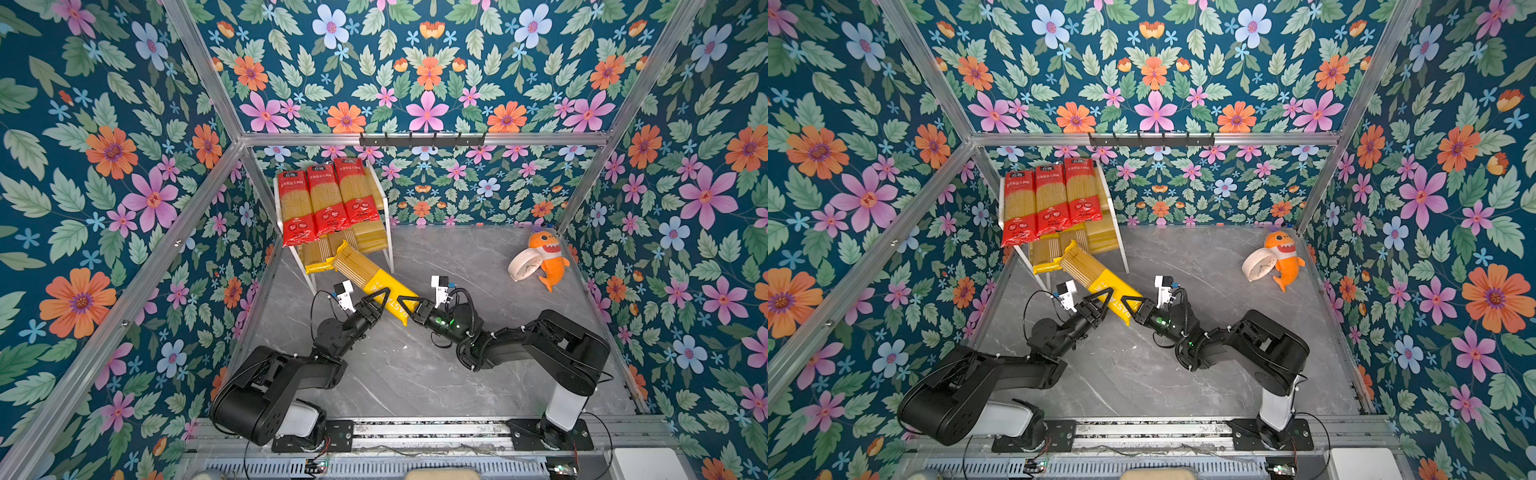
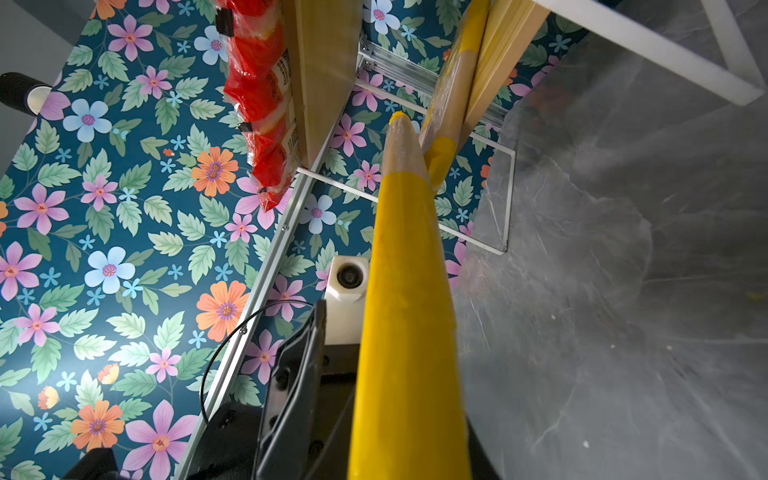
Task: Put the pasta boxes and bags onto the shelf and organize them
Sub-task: 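Lower the yellow pack onto the lower shelf with both grippers, then push the yellow pack onto the lower shelf with the right gripper while the left withdraws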
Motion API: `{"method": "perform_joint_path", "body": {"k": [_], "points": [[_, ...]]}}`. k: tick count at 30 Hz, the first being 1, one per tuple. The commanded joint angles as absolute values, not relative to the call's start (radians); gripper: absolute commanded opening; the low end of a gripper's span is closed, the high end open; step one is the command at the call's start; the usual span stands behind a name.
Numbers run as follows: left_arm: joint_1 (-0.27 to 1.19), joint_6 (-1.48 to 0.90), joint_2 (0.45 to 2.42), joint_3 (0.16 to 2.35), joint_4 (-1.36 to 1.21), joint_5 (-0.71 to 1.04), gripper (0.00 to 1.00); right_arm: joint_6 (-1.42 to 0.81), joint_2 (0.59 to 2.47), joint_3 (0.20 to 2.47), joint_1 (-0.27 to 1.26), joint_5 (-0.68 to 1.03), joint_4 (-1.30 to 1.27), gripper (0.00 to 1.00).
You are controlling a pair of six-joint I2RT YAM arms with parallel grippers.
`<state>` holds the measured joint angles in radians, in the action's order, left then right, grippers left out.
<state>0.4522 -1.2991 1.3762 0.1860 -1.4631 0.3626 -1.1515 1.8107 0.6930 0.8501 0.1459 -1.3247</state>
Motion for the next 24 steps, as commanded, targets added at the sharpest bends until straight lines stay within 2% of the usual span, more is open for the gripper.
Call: {"method": "perform_joint_path", "body": {"k": [1,8,14,20,24], "points": [[0.454,-1.256,1.322,0.164,-1.484,0.374,0.58,-1.196,1.838,0.761,0.841,0.077,-1.422,0.05],[0.454,-1.179,1.065,0.093,-1.215,0.327,0.6,-1.234,1.925,0.962,0.816,0.041,-1.403,0.0],[0.454,-1.093,0.808,0.077,-0.893,0.273,0.62,-1.23,1.994,1.148,0.798,-0.007,-1.293,0.0],[0.453,-0.988,0.598,0.095,-0.494,0.17,0.62,-1.226,2.077,1.32,0.783,-0.12,-1.193,0.0],[0.453,-0.968,0.528,0.098,-0.366,0.132,0.61,-1.262,2.145,1.441,0.784,-0.203,-1.122,0.0]]}}
